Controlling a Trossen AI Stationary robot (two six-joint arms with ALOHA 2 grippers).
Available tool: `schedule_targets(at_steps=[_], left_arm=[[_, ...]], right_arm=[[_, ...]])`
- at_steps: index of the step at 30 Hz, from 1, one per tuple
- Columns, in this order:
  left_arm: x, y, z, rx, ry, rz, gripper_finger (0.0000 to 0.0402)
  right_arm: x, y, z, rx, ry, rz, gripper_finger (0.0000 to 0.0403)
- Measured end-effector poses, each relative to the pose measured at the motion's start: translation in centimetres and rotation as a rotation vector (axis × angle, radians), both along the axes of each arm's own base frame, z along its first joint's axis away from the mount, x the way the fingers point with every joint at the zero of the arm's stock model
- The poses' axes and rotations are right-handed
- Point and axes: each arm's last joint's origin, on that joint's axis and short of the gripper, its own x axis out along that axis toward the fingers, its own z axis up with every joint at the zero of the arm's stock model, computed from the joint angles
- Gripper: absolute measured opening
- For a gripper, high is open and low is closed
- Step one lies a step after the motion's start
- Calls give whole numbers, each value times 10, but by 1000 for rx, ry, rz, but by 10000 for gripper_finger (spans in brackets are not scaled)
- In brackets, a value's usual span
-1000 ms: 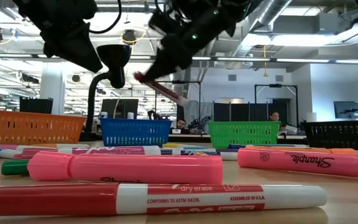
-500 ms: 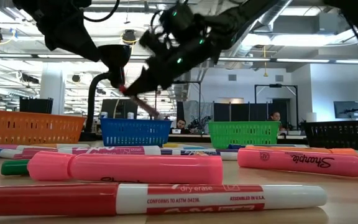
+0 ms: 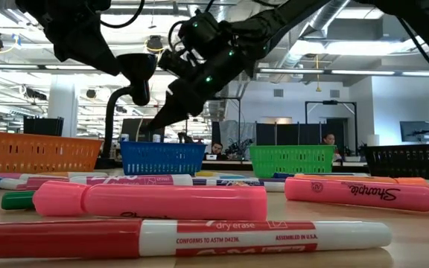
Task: Pick & Place Markers
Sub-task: Put the pink marker pen into the blue basket
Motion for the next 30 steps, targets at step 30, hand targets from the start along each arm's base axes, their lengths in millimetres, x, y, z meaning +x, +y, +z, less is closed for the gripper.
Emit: schedule_targets(at_steps=[30], left_arm=[[57, -34, -41, -98, -10, -242, 90]], right_arm=[[-186, 112, 43, 277, 3, -32, 125]])
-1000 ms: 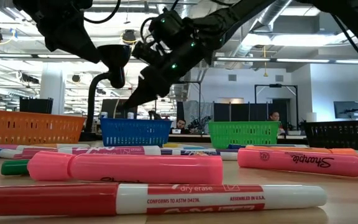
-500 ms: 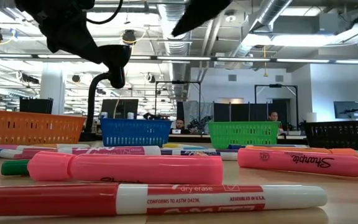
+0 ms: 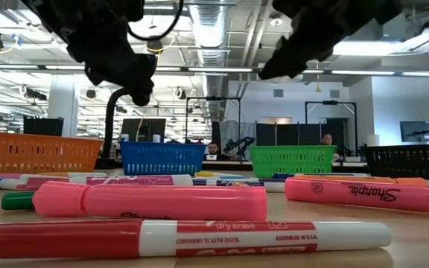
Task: Pick & Place Markers
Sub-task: Put the pink marker pen into the blue basket
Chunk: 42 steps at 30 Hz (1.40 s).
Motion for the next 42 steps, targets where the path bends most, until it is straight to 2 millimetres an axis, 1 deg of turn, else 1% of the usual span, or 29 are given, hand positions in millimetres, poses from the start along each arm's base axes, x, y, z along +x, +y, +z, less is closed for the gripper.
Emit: schedule_targets(at_steps=[3, 7, 10, 12, 17, 21, 26, 31, 33, 39, 42], left_arm=[[7, -8, -7, -77, -10, -35, 110], [14, -22, -15, -171, -19, -142, 130], [14, -36, -25, -240, 10, -194, 136], [10, -46, -34, -264, 50, -205, 137], [3, -70, -60, -282, 117, -190, 136], [0, -79, -79, -253, 159, -172, 136], [2, -79, -91, -236, 176, -148, 135], [4, -75, -95, -179, 164, -140, 133], [5, -72, -95, -155, 161, -142, 122], [9, -65, -96, -139, 159, -110, 60], [11, -60, -94, -136, 154, -92, 59]], right_arm=[[-4, 13, -7, 28, 26, -11, 133], [-4, 27, -21, -6, 64, -67, 147], [0, 35, -28, -19, 60, -71, 157], [4, 40, -32, -10, 39, -60, 162], [11, 43, -33, 3, -15, -51, 169], [14, 38, -31, -17, -44, -45, 171], [17, 32, -25, -24, -66, -58, 168], [20, 27, -23, -24, -70, -75, 164], [20, 26, -23, -24, -72, -78, 164], [21, 22, -23, -44, -74, -74, 165], [22, 20, -22, -57, -84, -69, 165]])
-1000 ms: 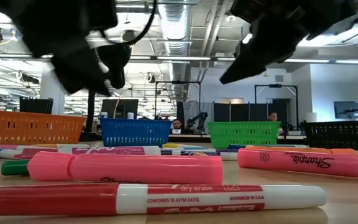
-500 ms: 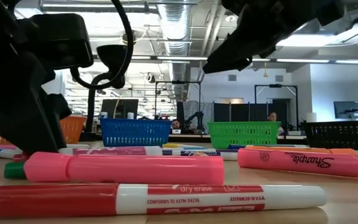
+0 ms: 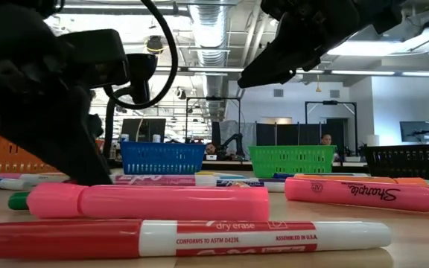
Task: Pick & Place Markers
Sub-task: Put the pink marker pen into the blue basket
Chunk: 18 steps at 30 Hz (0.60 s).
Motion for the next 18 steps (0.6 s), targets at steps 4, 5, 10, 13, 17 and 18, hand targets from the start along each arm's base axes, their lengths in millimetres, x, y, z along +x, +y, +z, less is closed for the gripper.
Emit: schedule_targets(at_steps=[4, 5, 10, 13, 17, 18], left_arm=[[-1, 12, 16, 55, -41, 59, 66], [-1, 15, 26, 67, -70, 74, 72], [-13, 47, 66, 176, -71, 143, 76], [-18, 73, 90, 207, -82, 202, 67], [-21, 108, 103, 285, -37, 222, 71], [-21, 116, 106, 296, -28, 217, 75]], right_arm=[[1, -1, 2, -3, -19, 0, 165], [2, -2, 2, -4, -22, -2, 165], [2, -4, 2, -32, -29, 10, 166], [3, -5, 2, -43, -31, 13, 166], [3, -5, 2, -44, -31, 14, 166], [4, -5, 1, -44, -32, 13, 166]])
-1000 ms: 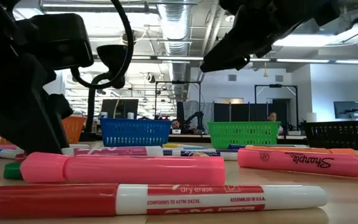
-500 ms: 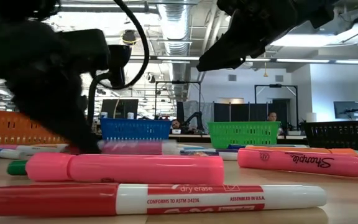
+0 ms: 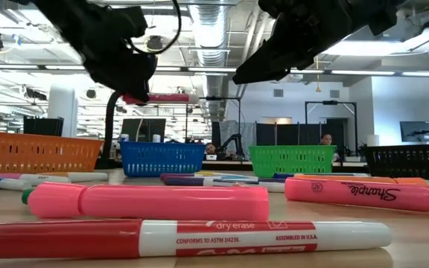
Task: Pick & Place Markers
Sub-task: Put the pink marker pen into the blue basket
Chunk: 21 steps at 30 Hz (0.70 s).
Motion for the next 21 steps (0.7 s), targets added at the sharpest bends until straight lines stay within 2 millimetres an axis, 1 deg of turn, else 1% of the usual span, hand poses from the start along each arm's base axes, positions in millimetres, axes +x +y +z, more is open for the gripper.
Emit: schedule_targets(at_steps=[5, 9, 15, 21], left_arm=[[7, 36, -4, 26, 92, -13, 75], [12, 57, -17, 46, 179, 0, 71], [17, 70, -33, 26, 265, -19, 83], [21, 80, -48, 7, 329, 1, 86]], right_arm=[[2, 0, -4, -4, 12, -2, 166], [2, -2, -5, -5, 13, -6, 166], [2, -2, -5, -5, 17, -6, 166], [2, -2, -5, -5, 17, -7, 166]])
